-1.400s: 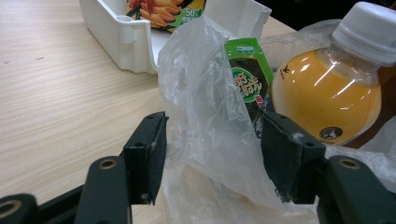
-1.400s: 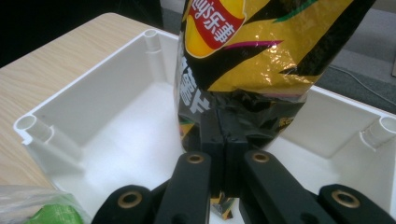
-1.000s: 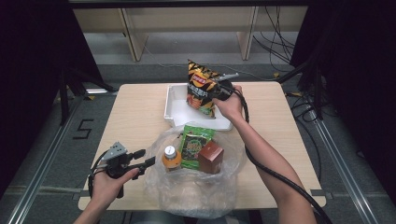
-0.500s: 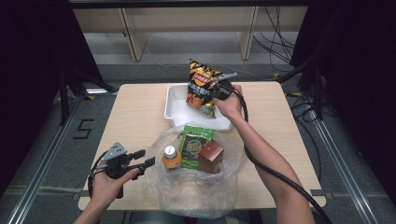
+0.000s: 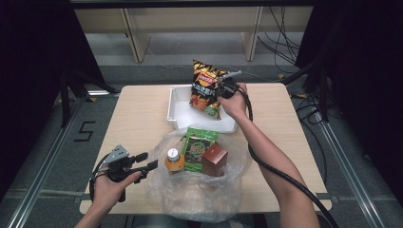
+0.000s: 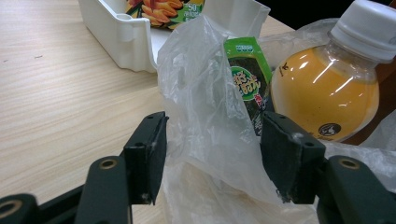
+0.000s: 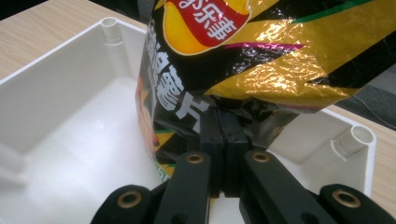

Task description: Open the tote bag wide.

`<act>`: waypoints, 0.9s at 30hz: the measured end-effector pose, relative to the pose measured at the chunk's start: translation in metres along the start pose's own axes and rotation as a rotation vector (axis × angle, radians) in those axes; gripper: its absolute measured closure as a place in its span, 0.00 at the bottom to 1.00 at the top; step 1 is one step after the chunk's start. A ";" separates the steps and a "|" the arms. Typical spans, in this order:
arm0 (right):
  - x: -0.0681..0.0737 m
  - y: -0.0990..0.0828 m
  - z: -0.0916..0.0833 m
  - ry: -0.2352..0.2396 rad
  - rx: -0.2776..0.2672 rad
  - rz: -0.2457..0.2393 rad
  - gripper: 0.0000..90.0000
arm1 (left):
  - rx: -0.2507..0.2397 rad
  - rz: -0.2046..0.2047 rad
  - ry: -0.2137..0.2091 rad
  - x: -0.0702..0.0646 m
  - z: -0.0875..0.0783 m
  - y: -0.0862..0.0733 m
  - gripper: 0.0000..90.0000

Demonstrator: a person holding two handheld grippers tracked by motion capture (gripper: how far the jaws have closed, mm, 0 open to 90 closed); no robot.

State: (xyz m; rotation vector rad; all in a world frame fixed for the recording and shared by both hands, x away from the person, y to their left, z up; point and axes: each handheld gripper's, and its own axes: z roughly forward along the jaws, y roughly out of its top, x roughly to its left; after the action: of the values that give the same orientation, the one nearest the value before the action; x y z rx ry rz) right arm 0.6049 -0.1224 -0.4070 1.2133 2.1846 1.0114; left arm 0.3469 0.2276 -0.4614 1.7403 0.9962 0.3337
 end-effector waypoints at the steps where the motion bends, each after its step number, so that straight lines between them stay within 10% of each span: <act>1: 0.000 0.000 0.000 0.000 0.000 0.000 1.00 | 0.000 0.000 0.000 0.000 0.000 0.000 0.46; 16: -0.011 0.007 -0.005 -0.031 -0.033 -0.019 0.97 | 0.003 -0.003 -0.004 0.000 0.001 0.000 0.46; 27: 0.007 0.006 -0.048 0.077 -0.008 -0.020 0.87 | -0.010 -0.012 0.002 0.000 0.000 0.001 0.46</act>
State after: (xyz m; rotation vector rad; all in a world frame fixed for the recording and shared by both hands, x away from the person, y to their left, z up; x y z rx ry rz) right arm 0.5724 -0.1332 -0.3725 1.1644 2.2446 1.0733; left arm 0.3473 0.2276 -0.4604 1.7244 1.0044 0.3320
